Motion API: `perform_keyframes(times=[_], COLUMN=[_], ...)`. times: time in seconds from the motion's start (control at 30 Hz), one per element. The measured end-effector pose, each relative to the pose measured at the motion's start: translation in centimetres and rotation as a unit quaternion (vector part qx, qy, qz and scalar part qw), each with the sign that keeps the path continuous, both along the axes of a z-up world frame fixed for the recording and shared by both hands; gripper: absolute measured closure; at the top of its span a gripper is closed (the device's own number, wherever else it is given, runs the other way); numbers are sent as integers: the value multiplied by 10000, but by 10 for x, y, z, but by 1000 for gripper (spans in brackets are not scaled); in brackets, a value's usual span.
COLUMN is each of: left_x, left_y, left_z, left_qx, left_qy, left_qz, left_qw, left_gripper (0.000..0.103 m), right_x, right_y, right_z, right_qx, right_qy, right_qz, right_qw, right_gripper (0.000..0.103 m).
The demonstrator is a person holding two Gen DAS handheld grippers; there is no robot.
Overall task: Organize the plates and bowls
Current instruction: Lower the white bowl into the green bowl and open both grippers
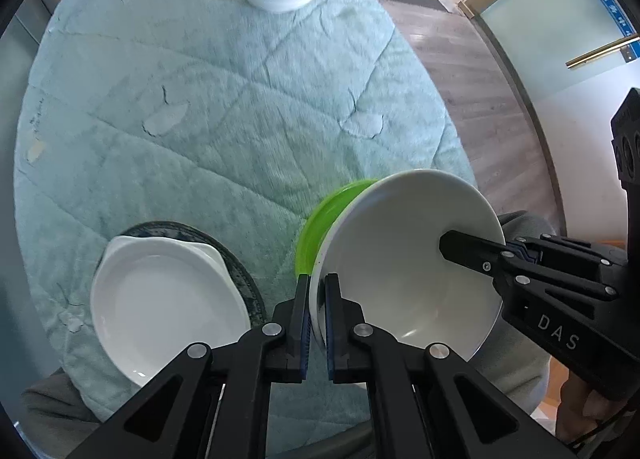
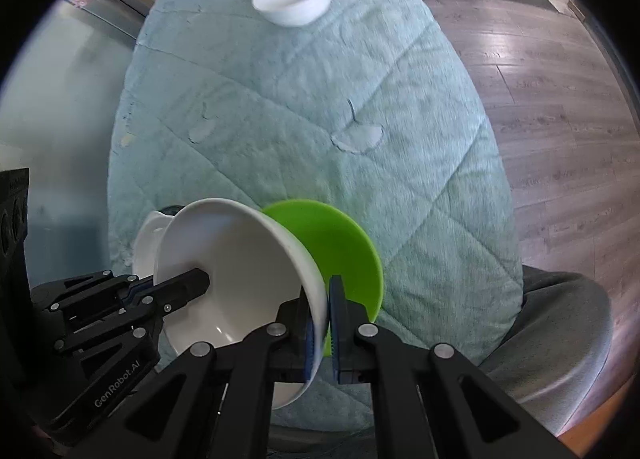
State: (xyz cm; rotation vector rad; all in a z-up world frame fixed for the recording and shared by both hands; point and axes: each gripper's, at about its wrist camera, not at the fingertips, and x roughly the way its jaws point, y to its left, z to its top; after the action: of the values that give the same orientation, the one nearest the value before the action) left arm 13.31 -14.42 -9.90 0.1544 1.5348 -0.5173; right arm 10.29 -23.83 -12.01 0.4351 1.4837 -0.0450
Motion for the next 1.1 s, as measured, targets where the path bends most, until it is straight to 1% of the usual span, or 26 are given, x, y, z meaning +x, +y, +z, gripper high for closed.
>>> perform_keyframes(times=[0.2,0.43,0.53,0.6,0.83,0.9,1.0,1.07,1.1], left_x=[1,-1,0,0,1,1,0,-3,-4], left_y=[-5,-8,-4,-3,0,2,6,8,10], left_z=[-24,-40,-47,-48,-46,-43,-35,-29,-24], left_qx=[-34,20,-41,-141,-197,-219,-189,-116,-150], left_qy=[125,255,344,345,370,361,259,113,44], left_qz=[69,103,196,214,248,277,252,166,150], left_qw=[9999,9996,9992,9991,9988,9987,9992,9997,9998], left_gripper=[101,100,100,100,100,97,97,95,95], right_x=[-2,-2,-1,0,1,1,1,2,2], right_y=[-6,-6,-3,-2,2,3,4,3,3], right_z=[-20,-35,-38,-40,-39,-40,-42,-43,-43], right_qx=[-46,-141,-245,-314,-515,-529,-520,-543,-541], right_qy=[131,307,352,356,349,345,368,380,362], right_qz=[-112,-104,-79,-98,-71,-93,-153,-172,-160], right_qw=[9998,9994,9990,9988,9980,9980,9979,9977,9978], right_gripper=[97,97,97,97,96,96,96,97,97])
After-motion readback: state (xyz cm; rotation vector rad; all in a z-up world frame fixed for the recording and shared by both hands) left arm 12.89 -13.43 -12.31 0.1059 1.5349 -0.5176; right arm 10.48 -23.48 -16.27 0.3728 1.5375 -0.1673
